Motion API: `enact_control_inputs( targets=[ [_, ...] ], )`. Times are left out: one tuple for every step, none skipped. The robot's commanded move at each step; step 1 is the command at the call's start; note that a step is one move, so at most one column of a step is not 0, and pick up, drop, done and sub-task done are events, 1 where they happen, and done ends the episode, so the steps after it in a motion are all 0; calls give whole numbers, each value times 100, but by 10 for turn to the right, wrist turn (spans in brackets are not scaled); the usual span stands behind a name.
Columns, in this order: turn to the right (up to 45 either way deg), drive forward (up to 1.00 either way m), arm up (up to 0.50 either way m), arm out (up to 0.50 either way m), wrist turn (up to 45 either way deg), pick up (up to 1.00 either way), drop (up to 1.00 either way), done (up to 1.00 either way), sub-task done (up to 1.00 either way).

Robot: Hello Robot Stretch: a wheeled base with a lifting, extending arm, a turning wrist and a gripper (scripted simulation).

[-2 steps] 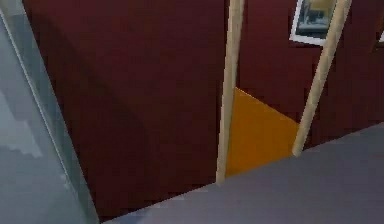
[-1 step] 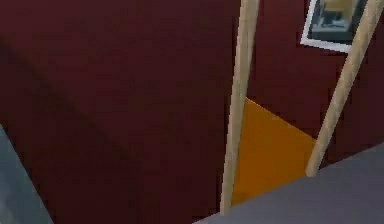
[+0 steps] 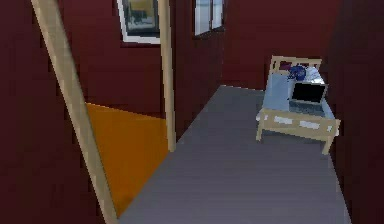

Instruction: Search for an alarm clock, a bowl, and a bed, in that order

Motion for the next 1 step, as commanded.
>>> enact_control_inputs(
  targets=[
    [270, 0, 0, 0, 0, 0, 0, 0, 0]
  ],
)
